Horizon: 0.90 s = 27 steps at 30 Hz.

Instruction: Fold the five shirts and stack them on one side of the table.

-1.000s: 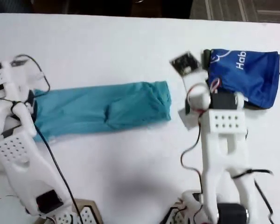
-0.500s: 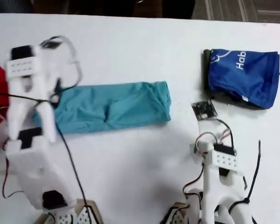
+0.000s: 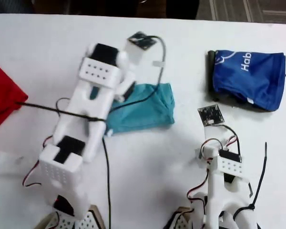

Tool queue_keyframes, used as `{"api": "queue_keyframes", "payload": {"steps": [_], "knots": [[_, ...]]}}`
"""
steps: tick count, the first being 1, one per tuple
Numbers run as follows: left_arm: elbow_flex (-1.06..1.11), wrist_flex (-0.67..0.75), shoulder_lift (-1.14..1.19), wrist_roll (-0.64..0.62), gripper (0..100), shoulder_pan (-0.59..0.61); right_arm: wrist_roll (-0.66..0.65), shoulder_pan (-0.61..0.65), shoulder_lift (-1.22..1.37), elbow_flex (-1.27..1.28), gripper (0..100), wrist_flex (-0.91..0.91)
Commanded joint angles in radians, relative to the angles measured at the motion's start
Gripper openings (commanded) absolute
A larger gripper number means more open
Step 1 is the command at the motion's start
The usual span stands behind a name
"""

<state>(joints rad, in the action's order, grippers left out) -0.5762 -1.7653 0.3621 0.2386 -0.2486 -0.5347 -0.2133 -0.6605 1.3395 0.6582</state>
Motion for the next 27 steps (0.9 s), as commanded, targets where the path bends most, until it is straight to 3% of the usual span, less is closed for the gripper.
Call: {"api": "queue_keyframes", "payload": {"steps": [1, 11, 17, 23, 27], "knots": [[-0.084, 0.058, -0.044, -0.006, 2, -0.069, -0.002, -0.005, -0.031, -0.003, 5.2, -0.012], [-0.289, 0.203, 0.256, -0.009, 2, -0.144, -0.002, -0.002, -0.030, -0.002, 5.2, -0.012], [-0.473, 0.132, 0.422, -0.011, 4, -0.192, -0.002, -0.001, -0.030, -0.002, 5.2, -0.012], [-0.690, 0.043, 0.485, -0.011, 24, -0.176, -0.002, -0.001, -0.030, -0.002, 5.2, -0.012], [-0.835, -0.026, 0.483, -0.011, 22, -0.124, -0.002, -0.001, -0.030, -0.002, 5.2, -0.012]]}}
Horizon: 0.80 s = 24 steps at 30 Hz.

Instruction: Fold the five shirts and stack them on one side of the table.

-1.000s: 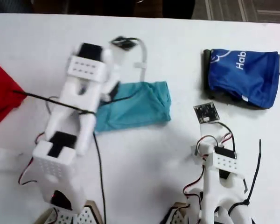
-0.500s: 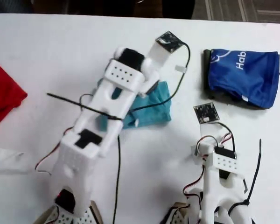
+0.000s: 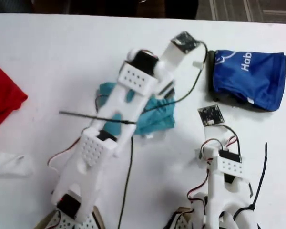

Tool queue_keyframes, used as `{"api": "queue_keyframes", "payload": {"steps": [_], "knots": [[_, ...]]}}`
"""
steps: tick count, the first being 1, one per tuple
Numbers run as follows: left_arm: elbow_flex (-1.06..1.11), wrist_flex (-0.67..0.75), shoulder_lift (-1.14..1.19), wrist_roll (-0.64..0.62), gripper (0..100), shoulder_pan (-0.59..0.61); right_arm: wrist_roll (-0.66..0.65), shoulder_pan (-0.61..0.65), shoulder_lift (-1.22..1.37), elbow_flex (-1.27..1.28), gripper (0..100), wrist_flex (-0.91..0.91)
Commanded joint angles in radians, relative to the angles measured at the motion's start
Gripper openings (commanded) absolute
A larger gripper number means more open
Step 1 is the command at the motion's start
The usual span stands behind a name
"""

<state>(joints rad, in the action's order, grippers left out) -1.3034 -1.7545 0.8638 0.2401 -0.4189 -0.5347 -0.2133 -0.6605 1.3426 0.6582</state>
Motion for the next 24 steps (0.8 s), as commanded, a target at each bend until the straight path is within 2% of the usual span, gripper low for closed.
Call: {"api": "queue_keyframes", "payload": {"steps": [1, 3, 6, 8, 12, 19, 21, 24], "knots": [[-0.124, -0.035, -0.021, -0.012, 20, 0.066, -0.002, -0.001, -0.030, -0.005, 5.2, -0.012], [-0.113, -0.035, -0.026, -0.012, 16, 0.097, -0.002, -0.001, -0.030, -0.005, 5.2, -0.012], [-0.002, -0.034, -0.023, -0.012, 1, 0.112, -0.002, -0.001, -0.030, -0.005, 5.2, -0.013], [0.101, -0.031, -0.021, -0.009, 4, 0.107, -0.002, -0.001, -0.030, -0.005, 5.2, -0.013], [0.249, 0.043, -0.020, -0.011, 3, 0.087, -0.002, -0.001, -0.030, -0.005, 5.2, -0.013], [0.371, 0.066, -0.020, -0.066, 3, -0.015, 0.000, -0.007, -0.030, -0.005, 5.2, -0.024], [0.375, 0.064, -0.020, -0.077, 3, -0.048, 0.040, -0.021, -0.031, -0.005, 5.2, -0.025], [0.375, 0.069, -0.020, -0.107, 3, -0.087, 0.140, -0.131, -0.039, -0.012, 5.2, -0.030]]}}
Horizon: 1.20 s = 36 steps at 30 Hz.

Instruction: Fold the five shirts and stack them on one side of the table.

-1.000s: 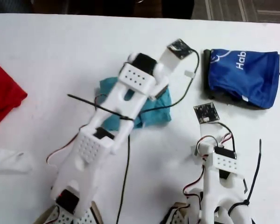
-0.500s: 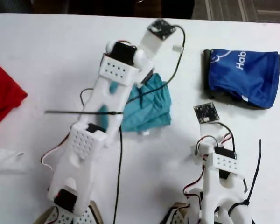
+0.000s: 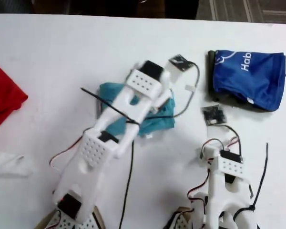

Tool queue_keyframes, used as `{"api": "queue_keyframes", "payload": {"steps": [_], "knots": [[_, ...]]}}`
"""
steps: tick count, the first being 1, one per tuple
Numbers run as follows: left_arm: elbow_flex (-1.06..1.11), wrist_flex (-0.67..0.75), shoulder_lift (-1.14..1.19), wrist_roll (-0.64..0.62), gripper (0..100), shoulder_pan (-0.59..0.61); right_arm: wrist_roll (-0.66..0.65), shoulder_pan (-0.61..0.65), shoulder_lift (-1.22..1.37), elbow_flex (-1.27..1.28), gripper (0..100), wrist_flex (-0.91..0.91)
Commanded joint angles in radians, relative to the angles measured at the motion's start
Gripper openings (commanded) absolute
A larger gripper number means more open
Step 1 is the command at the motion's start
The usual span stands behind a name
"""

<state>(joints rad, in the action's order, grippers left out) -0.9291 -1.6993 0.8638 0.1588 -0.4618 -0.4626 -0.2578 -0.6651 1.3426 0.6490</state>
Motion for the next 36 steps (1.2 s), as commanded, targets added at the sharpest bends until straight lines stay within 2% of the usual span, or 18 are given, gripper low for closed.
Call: {"api": "queue_keyframes", "payload": {"steps": [1, 4, 14, 18, 21, 25, 28, 36], "knots": [[0.004, 0.015, -0.020, -0.029, 3, -0.058, 0.095, -0.128, -0.035, -0.017, 5.2, -0.031], [0.008, 0.021, -0.018, -0.029, 3, -0.097, 0.157, -0.193, -0.035, -0.021, 5.2, -0.056], [-0.051, -0.006, -0.052, -0.028, 3, -0.130, 0.173, -0.197, -0.035, -0.023, 5.2, -0.062], [-0.213, -0.063, -0.106, -0.023, 3, -0.083, 0.173, -0.197, -0.035, -0.020, 5.2, -0.077], [-0.321, -0.055, -0.120, -0.023, 3, 0.006, 0.173, -0.196, -0.035, -0.018, 5.2, -0.081], [-0.331, 0.017, -0.046, -0.028, 3, 0.150, 0.173, -0.196, -0.035, -0.018, 5.2, -0.081], [-0.331, 0.054, 0.061, -0.028, 3, 0.206, 0.173, -0.196, -0.035, -0.018, 5.2, -0.081], [-0.389, 0.164, 0.203, -0.028, 3, 0.126, 0.173, -0.194, -0.035, -0.018, 5.2, -0.082]]}}
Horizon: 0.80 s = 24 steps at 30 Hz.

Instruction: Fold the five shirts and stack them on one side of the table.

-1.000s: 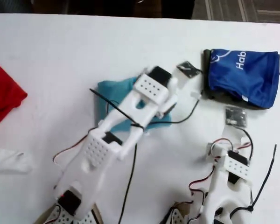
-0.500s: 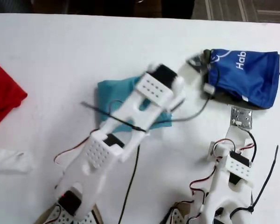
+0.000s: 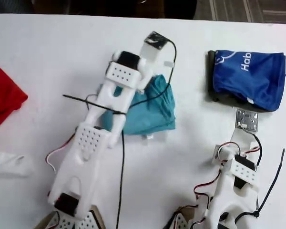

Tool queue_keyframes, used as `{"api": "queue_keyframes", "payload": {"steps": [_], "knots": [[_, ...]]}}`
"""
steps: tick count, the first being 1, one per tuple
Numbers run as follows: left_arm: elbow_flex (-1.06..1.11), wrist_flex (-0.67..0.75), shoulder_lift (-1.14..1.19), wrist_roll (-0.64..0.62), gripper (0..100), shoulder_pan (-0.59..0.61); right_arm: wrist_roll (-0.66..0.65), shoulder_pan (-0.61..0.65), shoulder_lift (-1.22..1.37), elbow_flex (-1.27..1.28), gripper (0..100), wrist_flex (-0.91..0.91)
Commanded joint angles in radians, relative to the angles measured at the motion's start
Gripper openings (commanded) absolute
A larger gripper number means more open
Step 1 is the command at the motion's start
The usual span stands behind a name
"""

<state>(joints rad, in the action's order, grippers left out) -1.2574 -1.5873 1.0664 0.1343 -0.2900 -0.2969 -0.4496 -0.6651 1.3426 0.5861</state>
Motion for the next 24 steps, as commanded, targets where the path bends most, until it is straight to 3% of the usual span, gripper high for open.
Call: {"api": "queue_keyframes", "payload": {"steps": [1, 12, 18, 24], "knots": [[-0.071, 0.071, 0.011, -0.003, 3, -0.060, 0.008, -0.002, -0.035, -0.018, 5.2, -0.019], [-0.148, 0.110, 0.130, 0.000, 3, -0.216, 0.008, -0.002, -0.033, -0.018, 5.2, -0.019], [-0.404, -0.026, 0.094, 0.002, 3, -0.193, 0.008, 0.010, -0.030, -0.018, 5.2, -0.019], [-0.397, -0.166, 0.021, 0.002, 3, -0.084, 0.002, 0.028, -0.033, -0.018, 5.2, -0.016]]}}
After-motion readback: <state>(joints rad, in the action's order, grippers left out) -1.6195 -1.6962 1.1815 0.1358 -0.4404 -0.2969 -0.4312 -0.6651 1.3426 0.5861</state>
